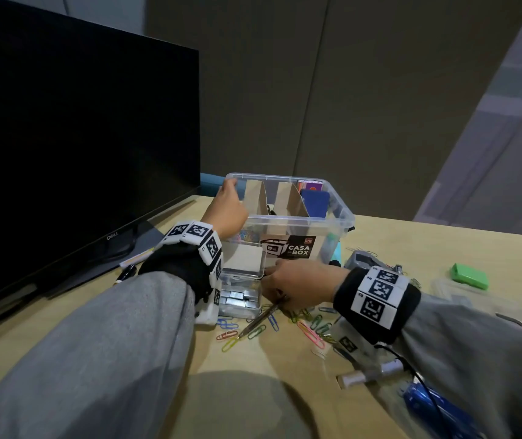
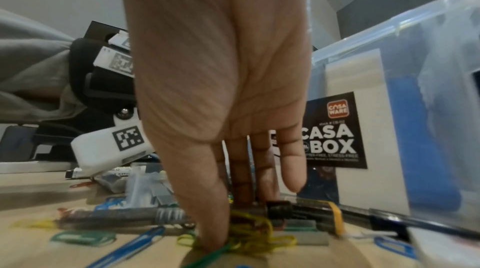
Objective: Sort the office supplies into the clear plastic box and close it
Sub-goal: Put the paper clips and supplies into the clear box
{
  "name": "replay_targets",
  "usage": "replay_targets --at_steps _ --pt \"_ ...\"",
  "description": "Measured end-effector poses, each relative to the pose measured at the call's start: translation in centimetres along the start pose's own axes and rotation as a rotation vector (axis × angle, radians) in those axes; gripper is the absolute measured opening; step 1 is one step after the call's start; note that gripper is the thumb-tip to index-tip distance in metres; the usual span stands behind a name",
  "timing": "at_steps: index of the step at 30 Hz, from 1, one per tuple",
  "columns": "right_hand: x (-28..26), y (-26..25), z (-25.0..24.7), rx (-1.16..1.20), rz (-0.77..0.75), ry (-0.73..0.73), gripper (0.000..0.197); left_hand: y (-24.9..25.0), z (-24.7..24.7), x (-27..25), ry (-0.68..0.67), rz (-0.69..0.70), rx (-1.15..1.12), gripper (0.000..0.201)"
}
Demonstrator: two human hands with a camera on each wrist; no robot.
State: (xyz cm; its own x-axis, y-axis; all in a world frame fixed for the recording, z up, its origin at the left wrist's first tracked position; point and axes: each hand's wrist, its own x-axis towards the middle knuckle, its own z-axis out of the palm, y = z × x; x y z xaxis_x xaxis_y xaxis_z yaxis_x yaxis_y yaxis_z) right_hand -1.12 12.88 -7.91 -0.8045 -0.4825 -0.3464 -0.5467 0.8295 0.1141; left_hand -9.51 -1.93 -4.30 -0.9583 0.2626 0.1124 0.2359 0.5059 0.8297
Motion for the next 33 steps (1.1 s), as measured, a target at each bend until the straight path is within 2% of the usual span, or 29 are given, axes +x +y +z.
replay_targets --at_steps 5,10,12,14,20,24,27,29,31,33 --pt "-0.6 0.1 0.2 0.02 0.051 -0.029 0.018 0.0 0.0 0.0 0.0 0.003 0.011 0.061" --pt "-1.2 0.8 -0.5 0.051 0.035 -0.09 0.02 0.1 -0.2 -0.1 -0.004 0.01 0.027 0.061" --pt "-1.6 1.4 -0.8 0.147 0.068 -0.082 0.024 0.1 -0.1 -0.2 -0.014 0.006 0.037 0.062" --pt "-2.1 2.0 -1.4 0.274 0.079 -0.04 0.021 0.1 -0.1 -0.2 -0.021 0.002 0.046 0.062" --pt "-4.8 4.0 -5.2 0.636 0.022 0.094 0.016 0.2 0.0 -0.2 -0.031 0.0 0.056 0.06" --pt "-6.9 5.3 -8.3 0.959 -0.007 0.226 0.008 0.2 -0.2 -0.3 -0.027 0.004 0.055 0.059" --pt "-7.7 6.2 -9.9 1.072 -0.048 0.29 0.014 0.2 -0.1 -0.3 -0.023 0.007 0.06 0.058" --pt "-7.6 6.7 -10.4 1.126 -0.014 0.373 0.017 0.2 -0.1 -0.2 -0.023 0.007 0.06 0.058" --pt "-6.8 7.4 -10.6 1.158 0.071 0.558 0.023 0.1 0.0 -0.1 -0.027 0.002 0.06 0.058" --pt "-5.5 7.9 -10.6 1.143 0.16 0.813 0.026 0.2 0.0 -0.1 -0.029 -0.005 0.056 0.058"
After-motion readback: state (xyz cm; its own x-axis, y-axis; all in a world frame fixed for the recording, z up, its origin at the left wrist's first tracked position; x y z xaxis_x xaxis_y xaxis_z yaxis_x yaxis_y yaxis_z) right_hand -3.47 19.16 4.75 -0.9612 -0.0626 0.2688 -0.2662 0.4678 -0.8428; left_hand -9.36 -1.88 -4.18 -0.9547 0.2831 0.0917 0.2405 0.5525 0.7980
